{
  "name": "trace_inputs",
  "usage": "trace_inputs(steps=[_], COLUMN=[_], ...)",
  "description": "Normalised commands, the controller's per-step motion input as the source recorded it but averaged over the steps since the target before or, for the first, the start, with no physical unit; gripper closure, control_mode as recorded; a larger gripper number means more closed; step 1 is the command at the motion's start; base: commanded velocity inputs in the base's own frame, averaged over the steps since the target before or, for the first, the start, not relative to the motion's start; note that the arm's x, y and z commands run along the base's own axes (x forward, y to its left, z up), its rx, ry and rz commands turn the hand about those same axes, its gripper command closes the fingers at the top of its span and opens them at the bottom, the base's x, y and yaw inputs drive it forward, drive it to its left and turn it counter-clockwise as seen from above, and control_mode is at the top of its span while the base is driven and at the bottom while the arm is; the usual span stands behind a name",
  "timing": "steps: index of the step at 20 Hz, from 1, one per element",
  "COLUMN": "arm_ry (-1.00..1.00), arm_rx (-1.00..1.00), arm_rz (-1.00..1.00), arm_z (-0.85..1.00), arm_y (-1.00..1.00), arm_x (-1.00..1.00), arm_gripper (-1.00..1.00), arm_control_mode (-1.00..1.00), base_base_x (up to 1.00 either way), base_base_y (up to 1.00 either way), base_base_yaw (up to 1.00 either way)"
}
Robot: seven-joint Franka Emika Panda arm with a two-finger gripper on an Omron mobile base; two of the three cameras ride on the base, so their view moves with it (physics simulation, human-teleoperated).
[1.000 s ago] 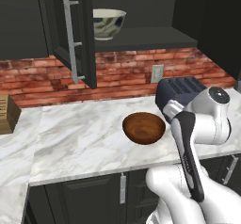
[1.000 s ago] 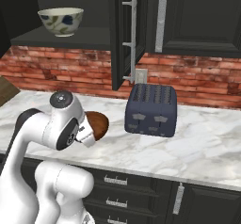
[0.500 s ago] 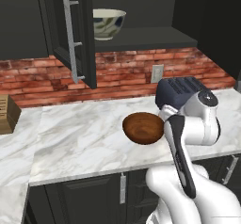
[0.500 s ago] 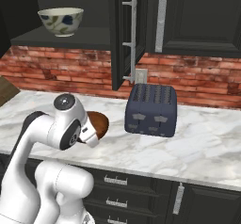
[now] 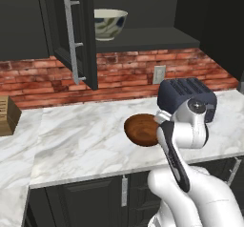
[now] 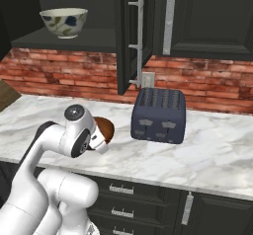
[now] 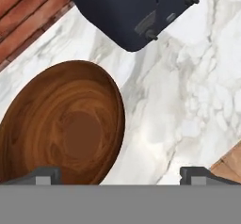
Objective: Open the cabinet. Pick the bowls from the counter and place them in the cabinet. Then close the cabinet.
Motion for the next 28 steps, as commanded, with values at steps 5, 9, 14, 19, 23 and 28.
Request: trace_inputs(steps=[5, 9, 14, 19, 23, 28], arm_ry=[0.0, 0.04, 0.1, 0.03, 0.0, 0.0], arm_rx=[0.0, -0.01, -0.04, -0.04, -0.06, -0.03], arm_rz=[0.02, 0.05, 0.12, 0.07, 0.04, 0.0], arm_z=[-0.29, -0.38, -0.61, -0.31, -0.39, -0.25], arm_y=[0.0, 0.0, 0.0, 0.01, 0.16, 0.22], arm_x=[0.52, 0.25, -0.03, 0.02, 0.1, 0.34], arm_gripper=[-1.0, -1.0, -1.0, -1.0, -1.0, -1.0], arm_control_mode=[-1.0, -1.0, -1.0, -1.0, -1.0, -1.0], base_base_x=[0.0, 0.0, 0.0, 0.0, 0.0, 0.0], base_base_y=[0.0, 0.0, 0.0, 0.0, 0.0, 0.0], base_base_yaw=[0.0, 0.0, 0.0, 0.0, 0.0, 0.0])
